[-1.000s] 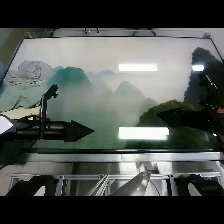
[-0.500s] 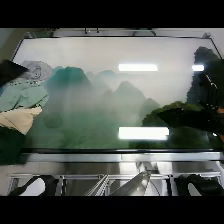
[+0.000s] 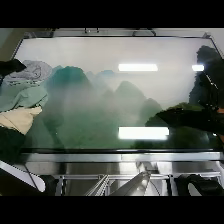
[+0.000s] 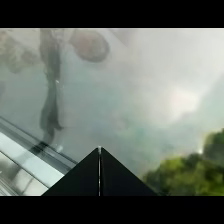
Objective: Fold the shirts.
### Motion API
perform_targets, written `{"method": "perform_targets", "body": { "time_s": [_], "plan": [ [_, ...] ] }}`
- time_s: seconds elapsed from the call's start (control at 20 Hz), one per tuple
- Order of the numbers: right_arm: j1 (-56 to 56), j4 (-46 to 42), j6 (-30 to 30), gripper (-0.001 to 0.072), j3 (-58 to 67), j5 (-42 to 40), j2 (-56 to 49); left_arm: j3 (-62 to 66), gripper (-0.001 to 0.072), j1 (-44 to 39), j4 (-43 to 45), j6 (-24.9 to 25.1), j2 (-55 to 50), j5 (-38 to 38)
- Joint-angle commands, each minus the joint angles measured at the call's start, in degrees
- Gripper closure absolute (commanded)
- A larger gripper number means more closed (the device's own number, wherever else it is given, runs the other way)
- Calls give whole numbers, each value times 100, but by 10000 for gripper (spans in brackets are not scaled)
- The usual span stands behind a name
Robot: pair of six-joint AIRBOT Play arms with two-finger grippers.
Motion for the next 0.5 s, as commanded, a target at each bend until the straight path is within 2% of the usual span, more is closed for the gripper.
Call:
{"method": "perform_targets", "body": {
  "time_s": [0.0, 0.2, 0.3, 0.35, 0.45],
  "plan": [
    [4, 2, 2, 692, -2, 4, 2, -299, -13, -208, 275, -33, -597, 1285],
    [4, 2, 2, 692, -2, 2, 2, 142, -11, -328, 273, -33, -1102, 1274],
    [4, 2, 2, 692, -2, 2, 2, 334, 26, -448, 269, -31, -1222, 1384],
    [4, 2, 2, 692, -2, 2, -2, 332, 185, -529, 280, -26, -1220, 1580],
    [4, 2, 2, 692, -2, 2, 0, 332, 612, -632, 269, -50, -1213, 1698]
  ]
}}
